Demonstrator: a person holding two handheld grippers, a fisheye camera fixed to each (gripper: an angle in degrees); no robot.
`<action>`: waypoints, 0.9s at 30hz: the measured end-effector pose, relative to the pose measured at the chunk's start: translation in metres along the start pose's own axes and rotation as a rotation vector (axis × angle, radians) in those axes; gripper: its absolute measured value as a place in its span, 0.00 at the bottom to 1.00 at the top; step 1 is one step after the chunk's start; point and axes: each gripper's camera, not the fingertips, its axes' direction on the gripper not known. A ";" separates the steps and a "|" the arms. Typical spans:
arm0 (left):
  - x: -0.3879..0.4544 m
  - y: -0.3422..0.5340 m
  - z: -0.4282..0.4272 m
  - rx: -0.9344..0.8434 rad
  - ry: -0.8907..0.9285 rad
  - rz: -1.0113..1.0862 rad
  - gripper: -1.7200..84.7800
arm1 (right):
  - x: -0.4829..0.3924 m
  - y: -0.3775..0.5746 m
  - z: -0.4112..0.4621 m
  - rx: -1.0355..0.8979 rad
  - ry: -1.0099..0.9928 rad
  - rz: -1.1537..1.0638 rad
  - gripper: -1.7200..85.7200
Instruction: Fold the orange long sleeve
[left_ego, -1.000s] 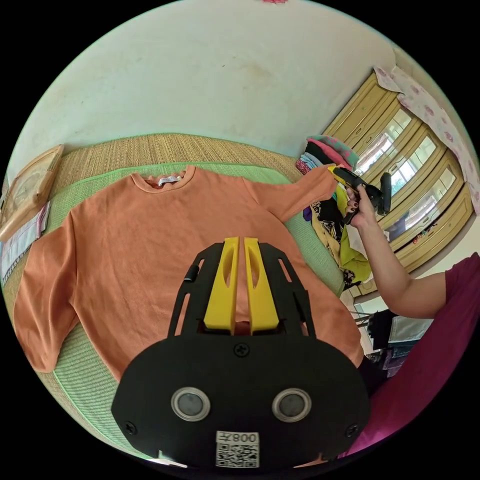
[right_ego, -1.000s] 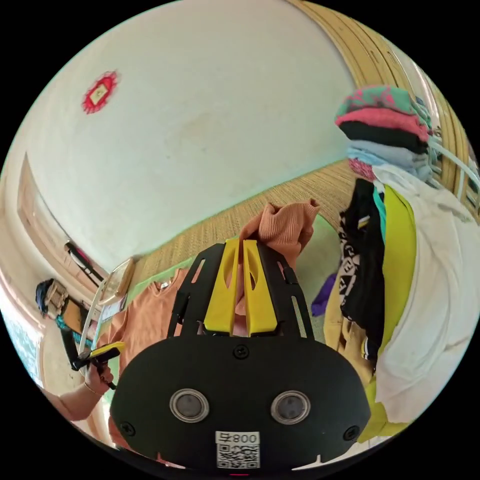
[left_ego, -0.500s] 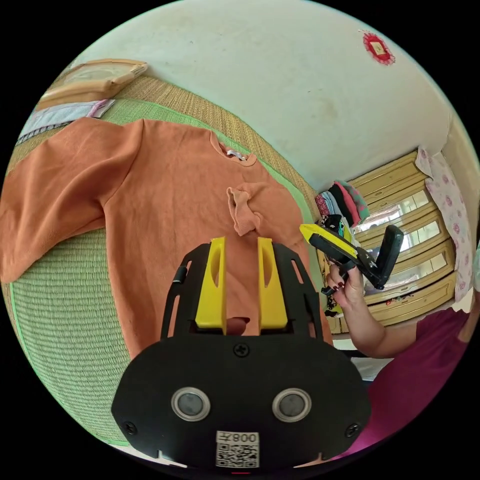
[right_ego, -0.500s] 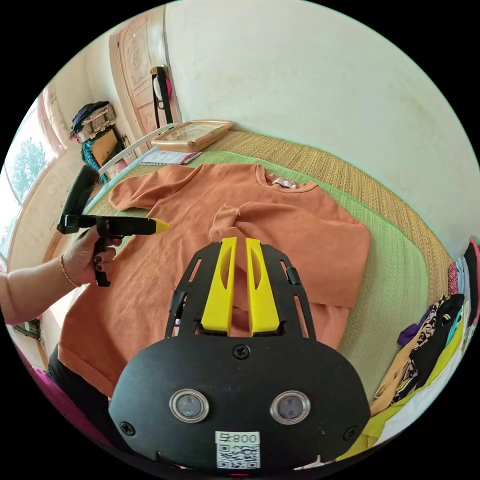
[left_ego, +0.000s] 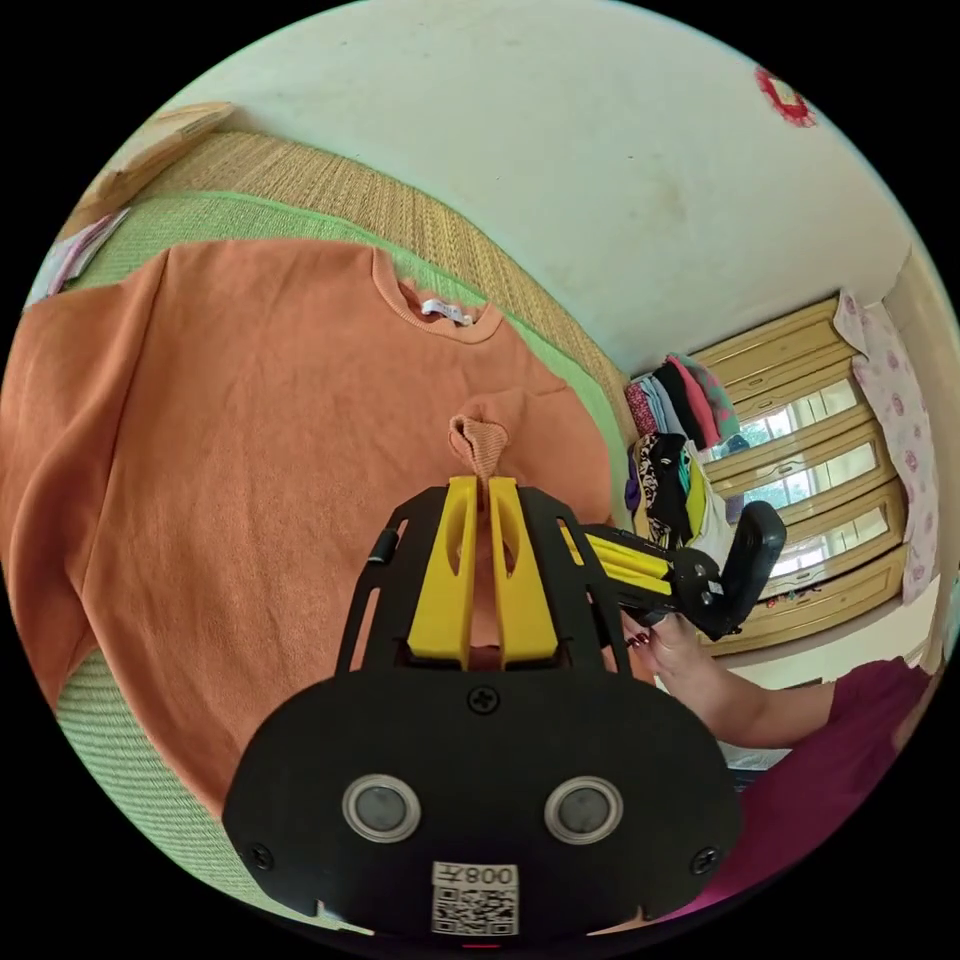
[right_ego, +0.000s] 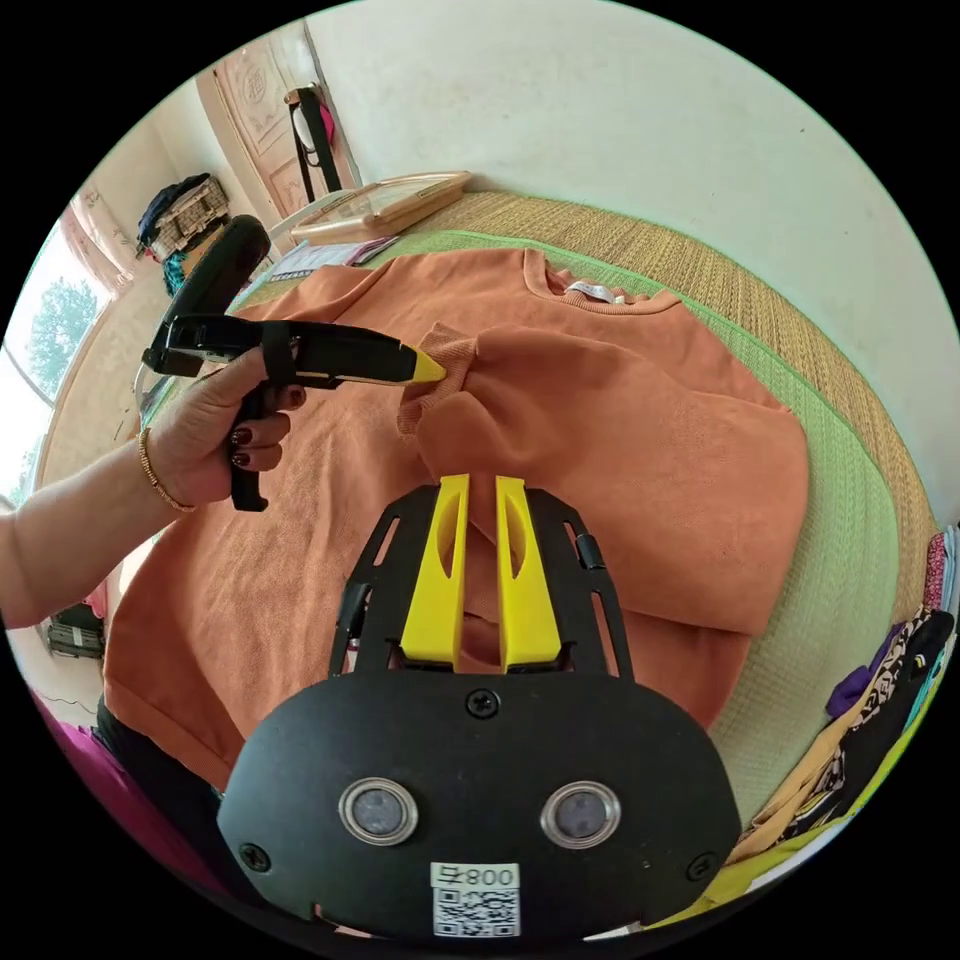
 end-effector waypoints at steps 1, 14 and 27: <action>0.005 0.003 -0.004 0.014 -0.023 0.013 0.05 | 0.000 0.002 -0.004 0.032 -0.042 -0.016 0.08; 0.079 0.003 0.041 -0.004 -0.298 0.182 0.05 | 0.102 0.022 -0.029 0.086 0.189 0.271 0.02; 0.158 0.020 0.146 -0.366 -0.241 0.471 0.13 | 0.172 0.077 -0.017 0.038 0.245 0.459 0.10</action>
